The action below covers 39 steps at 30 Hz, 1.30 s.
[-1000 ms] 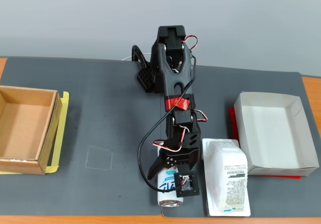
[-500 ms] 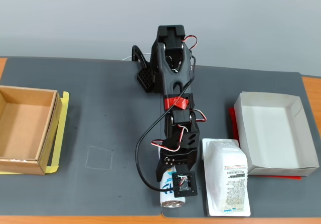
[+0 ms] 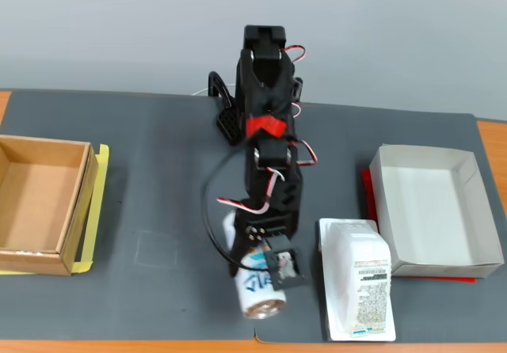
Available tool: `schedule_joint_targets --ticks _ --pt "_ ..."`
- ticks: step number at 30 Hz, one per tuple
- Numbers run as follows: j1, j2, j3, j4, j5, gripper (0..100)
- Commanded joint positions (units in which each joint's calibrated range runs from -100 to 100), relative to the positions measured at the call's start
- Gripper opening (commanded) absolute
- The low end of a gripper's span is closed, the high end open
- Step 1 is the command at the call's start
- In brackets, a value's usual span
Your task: Pick the can and put it in the brown box
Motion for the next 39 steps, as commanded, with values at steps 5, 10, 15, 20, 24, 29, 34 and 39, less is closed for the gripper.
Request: schedule_joint_targets --ticks 5,10,15,20,24,29,34,39 --pt "13.55 -11.65 -10.61 8.48 10.29 12" --pt "24.35 -12.67 -17.49 10.73 16.33 12" --pt "32.8 -12.5 -20.11 9.69 21.91 12" --pt "38.97 -9.02 -20.2 5.79 32.12 13" --pt "41.65 -4.79 -20.2 2.58 35.77 13" --pt "43.28 1.73 -20.74 -3.14 33.48 13" --pt "43.93 7.83 -25.99 -3.32 33.27 13" --pt "45.07 11.65 -30.07 -3.75 33.21 13"
